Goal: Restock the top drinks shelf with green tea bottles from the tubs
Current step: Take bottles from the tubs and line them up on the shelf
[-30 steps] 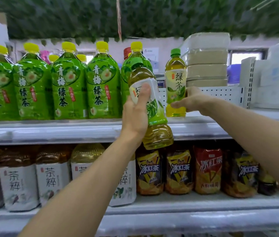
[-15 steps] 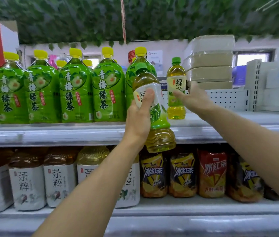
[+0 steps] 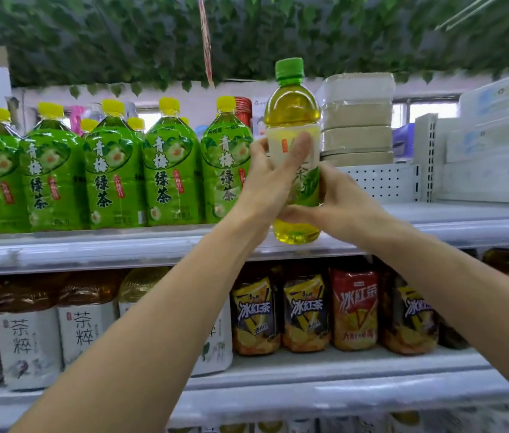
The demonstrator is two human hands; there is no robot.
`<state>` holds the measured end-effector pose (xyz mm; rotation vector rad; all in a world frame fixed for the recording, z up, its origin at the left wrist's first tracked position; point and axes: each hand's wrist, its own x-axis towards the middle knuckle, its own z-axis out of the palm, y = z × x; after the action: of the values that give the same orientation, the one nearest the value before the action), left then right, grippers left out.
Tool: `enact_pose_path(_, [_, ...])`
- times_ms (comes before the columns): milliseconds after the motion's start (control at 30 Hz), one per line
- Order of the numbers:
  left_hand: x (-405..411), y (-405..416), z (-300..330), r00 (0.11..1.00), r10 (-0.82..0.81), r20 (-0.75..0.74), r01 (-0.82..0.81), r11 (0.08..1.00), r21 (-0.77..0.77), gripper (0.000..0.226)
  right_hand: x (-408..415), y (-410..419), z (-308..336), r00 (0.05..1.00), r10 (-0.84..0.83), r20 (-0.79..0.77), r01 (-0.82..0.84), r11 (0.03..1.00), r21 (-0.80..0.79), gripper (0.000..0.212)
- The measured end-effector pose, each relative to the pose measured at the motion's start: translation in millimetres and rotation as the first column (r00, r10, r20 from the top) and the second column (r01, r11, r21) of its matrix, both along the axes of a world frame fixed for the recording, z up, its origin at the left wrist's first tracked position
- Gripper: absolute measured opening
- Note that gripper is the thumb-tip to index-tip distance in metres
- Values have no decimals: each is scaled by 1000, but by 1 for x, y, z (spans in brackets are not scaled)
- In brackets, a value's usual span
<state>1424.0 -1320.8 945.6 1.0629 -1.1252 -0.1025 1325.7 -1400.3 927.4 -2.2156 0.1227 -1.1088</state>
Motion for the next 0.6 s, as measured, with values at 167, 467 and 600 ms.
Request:
enact_pose_path(167, [6, -34, 7, 987, 159, -7, -158, 985, 65, 43, -6, -30, 17, 981, -138, 137, 125, 987, 104, 40])
enact_pose_path(467, [32, -77, -4, 920, 276, 278, -378, 812, 444, 86, 1, -91, 24, 965, -262, -28, 262, 944, 202, 53])
enact_pose_path(600, [36, -82, 0, 962, 189, 198, -271, 749, 604, 108, 8, -105, 24, 960, -241, -143, 267, 942, 202, 30])
